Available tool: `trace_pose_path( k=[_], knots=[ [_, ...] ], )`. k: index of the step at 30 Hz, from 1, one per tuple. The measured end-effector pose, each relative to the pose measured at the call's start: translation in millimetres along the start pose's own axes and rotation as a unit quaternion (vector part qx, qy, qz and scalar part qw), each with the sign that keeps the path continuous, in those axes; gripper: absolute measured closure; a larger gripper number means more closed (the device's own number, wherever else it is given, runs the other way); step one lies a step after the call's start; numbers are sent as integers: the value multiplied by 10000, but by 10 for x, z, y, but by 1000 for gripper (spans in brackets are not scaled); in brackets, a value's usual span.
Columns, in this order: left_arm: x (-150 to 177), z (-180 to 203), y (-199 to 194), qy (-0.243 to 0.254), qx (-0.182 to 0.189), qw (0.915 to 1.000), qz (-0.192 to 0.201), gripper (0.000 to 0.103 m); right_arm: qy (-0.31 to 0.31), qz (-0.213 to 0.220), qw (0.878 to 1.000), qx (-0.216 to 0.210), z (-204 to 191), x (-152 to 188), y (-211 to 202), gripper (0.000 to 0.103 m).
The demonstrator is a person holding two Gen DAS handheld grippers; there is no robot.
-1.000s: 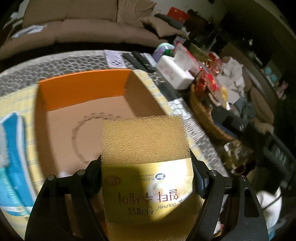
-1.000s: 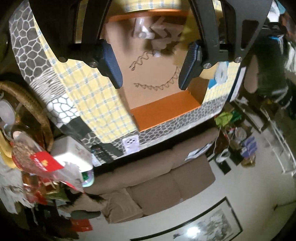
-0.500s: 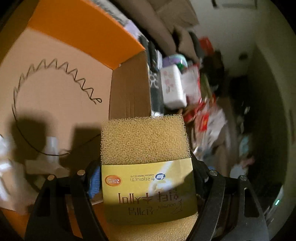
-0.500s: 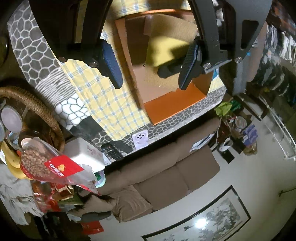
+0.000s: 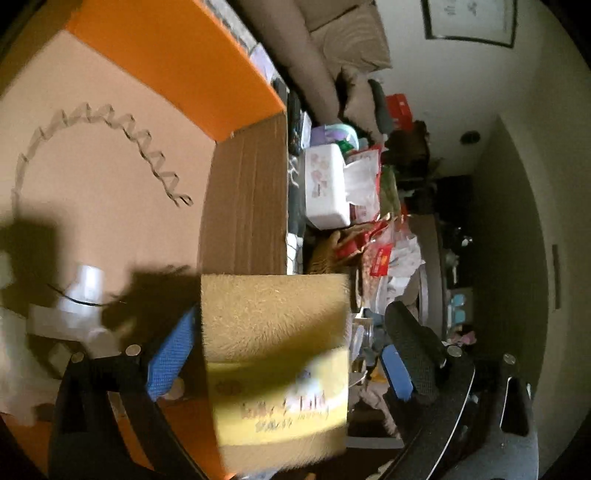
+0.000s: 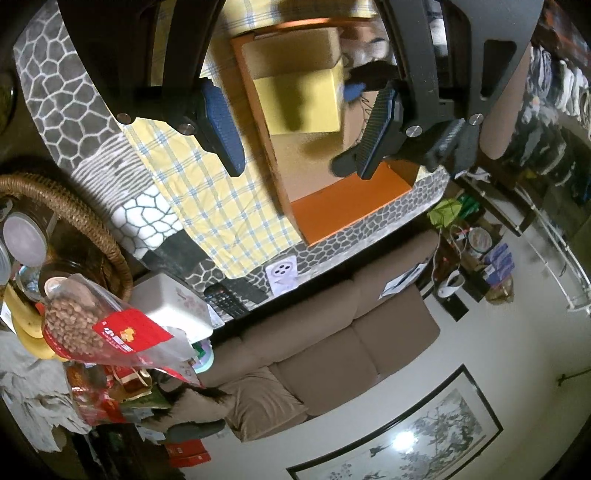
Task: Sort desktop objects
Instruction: 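Lower the yellow sponge into the cardboard box and open the left tool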
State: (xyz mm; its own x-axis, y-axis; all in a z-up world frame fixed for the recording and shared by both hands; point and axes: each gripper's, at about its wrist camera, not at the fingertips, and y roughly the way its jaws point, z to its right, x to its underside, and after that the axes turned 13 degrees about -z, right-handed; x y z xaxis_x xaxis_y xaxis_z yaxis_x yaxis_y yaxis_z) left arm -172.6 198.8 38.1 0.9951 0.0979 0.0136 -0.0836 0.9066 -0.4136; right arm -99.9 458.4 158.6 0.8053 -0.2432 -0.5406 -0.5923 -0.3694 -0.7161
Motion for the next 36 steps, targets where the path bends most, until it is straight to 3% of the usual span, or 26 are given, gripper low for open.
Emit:
trace_pose_path(
  k=[6, 11, 15, 18, 22, 29, 31, 34, 36],
  knots=[
    [34, 145, -364, 482, -333, 9981, 174, 6, 42, -123, 9999, 99, 46, 7, 64, 38],
    [108, 276, -254, 774, -528, 9951, -310, 26, -8, -242, 9996, 159, 31, 23, 140, 38],
    [185, 289, -39, 774, -529, 9930, -714, 28, -77, -375, 9988, 289, 19, 34, 198, 38],
    [209, 268, 47, 759, -699, 9917, -765, 28, -60, -563, 9978, 359, 80, 53, 274, 38],
    [198, 144, -69, 484, -356, 9957, -710, 27, -7, -805, 9962, 329, 186, 78, 382, 42],
    [180, -50, -167, 274, -315, 9971, -640, 27, -69, -1264, 9919, 60, 190, 169, 595, 50],
    [195, -65, -137, 251, -283, 9970, -678, 27, -48, -1320, 9912, -102, 184, 184, 620, 58],
    [219, -85, -103, 163, -185, 9972, -708, 27, -17, -1356, 9899, -409, 146, 196, 617, 59],
    [215, -88, -107, 115, -143, 9976, -664, 27, -37, -1367, 9899, -380, 121, 204, 621, 59]
  ],
)
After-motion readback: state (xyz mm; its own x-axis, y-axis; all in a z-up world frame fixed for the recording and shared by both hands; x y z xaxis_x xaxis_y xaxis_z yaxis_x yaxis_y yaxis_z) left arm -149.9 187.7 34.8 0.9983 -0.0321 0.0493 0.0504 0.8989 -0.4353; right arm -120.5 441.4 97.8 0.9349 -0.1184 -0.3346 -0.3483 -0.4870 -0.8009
